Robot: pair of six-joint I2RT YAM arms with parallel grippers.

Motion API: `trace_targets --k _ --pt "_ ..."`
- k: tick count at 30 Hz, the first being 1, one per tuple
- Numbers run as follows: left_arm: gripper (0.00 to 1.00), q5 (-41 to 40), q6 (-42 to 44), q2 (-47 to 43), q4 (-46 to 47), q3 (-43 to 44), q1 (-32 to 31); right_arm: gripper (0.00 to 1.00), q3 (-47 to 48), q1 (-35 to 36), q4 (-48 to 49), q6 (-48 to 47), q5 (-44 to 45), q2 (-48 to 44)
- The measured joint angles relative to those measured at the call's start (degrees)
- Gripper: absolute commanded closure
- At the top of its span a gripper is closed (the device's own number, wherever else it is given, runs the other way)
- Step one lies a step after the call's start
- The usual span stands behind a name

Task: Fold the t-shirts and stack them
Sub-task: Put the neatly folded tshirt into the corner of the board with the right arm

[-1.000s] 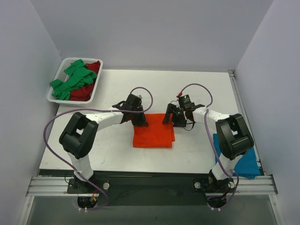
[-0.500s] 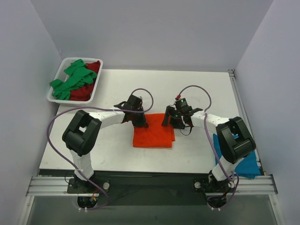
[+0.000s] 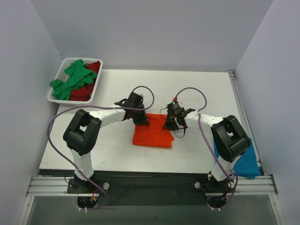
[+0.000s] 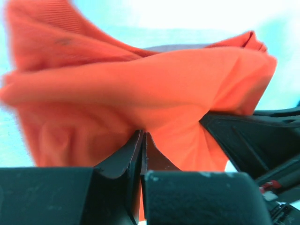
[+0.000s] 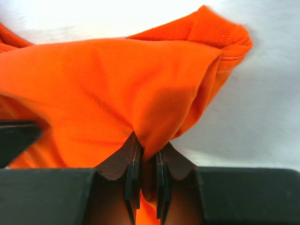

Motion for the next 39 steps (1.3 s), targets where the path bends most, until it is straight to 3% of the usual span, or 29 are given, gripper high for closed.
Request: trace_targets --k 10,20,28,39 --pt "0.91 -1.0 2.1 -4.0 -7.1 8.4 1.4 1.00 0.7 -0.7 -16.9 5.8 15.4 -5.4" --pt "0.89 -0.8 3.6 -15.0 -12.4 9.4 1.6 1.00 9.8 -9.6 -35.6 12.1 26.7 -6.2" --pt "0.87 0.3 4.5 -19.2 -14.9 9.4 1.6 1.00 17.0 -22.4 -47.8 13.4 31.1 -7.6" --pt "0.87 1.5 4.9 -20.4 -15.7 7.6 1.6 1.00 18.1 -41.6 -55.0 10.1 30.1 -16.6"
